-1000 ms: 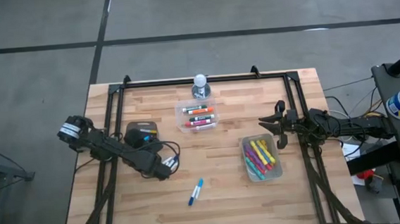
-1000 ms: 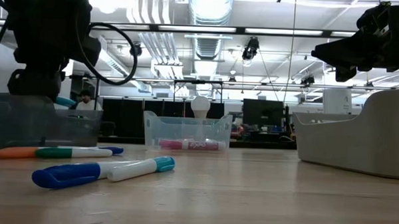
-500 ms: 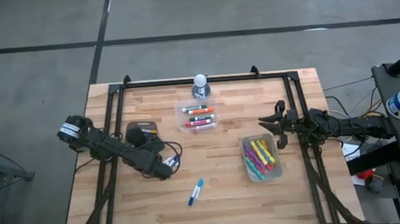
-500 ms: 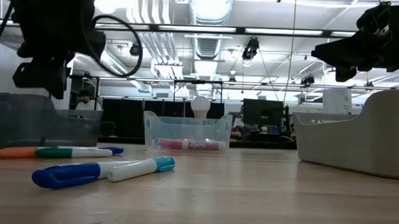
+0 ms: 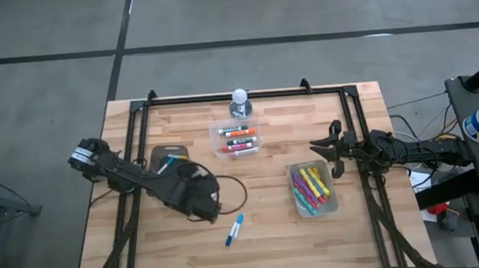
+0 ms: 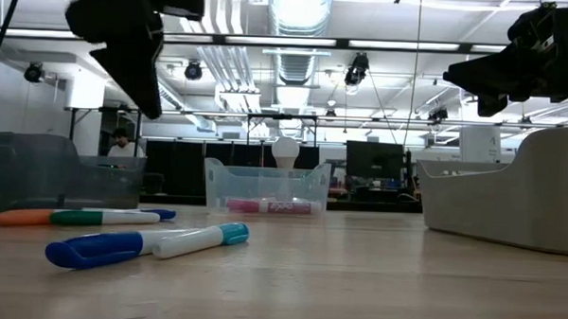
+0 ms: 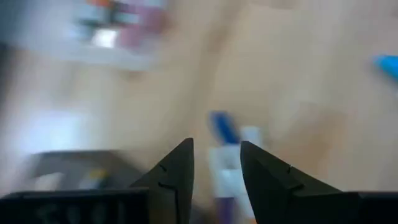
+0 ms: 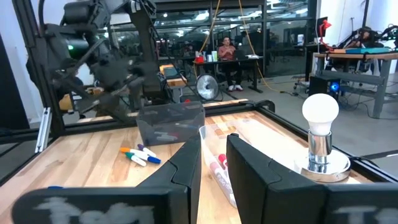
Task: Pick & Place Markers
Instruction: Put the top dark blue mini marker into the transparent black bin
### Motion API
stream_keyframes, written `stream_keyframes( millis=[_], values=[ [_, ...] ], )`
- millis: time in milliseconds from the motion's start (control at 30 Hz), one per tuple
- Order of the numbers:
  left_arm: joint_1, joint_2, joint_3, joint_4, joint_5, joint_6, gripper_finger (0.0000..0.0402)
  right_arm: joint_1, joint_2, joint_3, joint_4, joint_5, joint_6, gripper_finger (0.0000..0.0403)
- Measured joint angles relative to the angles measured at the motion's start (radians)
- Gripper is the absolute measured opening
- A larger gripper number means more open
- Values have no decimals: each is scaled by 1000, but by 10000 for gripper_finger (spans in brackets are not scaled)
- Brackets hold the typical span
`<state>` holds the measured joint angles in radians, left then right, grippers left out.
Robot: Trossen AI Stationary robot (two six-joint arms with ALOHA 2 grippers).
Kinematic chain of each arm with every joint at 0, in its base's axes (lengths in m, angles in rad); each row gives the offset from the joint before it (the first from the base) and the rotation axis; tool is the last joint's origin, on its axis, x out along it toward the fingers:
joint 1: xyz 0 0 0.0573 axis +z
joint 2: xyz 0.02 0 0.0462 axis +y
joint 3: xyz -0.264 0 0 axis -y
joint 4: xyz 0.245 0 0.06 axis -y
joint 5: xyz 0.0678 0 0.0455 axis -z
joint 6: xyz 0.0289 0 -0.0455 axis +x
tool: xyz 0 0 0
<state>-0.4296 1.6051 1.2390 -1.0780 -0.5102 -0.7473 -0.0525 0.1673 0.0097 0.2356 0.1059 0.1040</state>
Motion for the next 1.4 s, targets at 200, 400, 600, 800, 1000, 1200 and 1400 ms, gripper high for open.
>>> stream_keyframes(
  millis=[200,400,600,800,1000,1200,1400],
  values=[
    [1,10,-77,228,186,122,126,0,0,0,0,0,-1,68],
    [4,10,-169,256,161,125,126,0,0,0,0,0,-1,68],
    [3,10,-273,412,210,164,126,0,0,0,0,0,-2,68],
    [4,11,-316,442,210,148,126,0,0,0,0,0,-1,68],
    [4,11,-348,511,258,130,126,0,0,0,0,0,-1,68],
    [4,12,-392,586,304,118,126,0,0,0,0,0,-1,68],
    [-3,11,-385,594,339,80,126,0,0,0,0,0,-1,68]
  ],
)
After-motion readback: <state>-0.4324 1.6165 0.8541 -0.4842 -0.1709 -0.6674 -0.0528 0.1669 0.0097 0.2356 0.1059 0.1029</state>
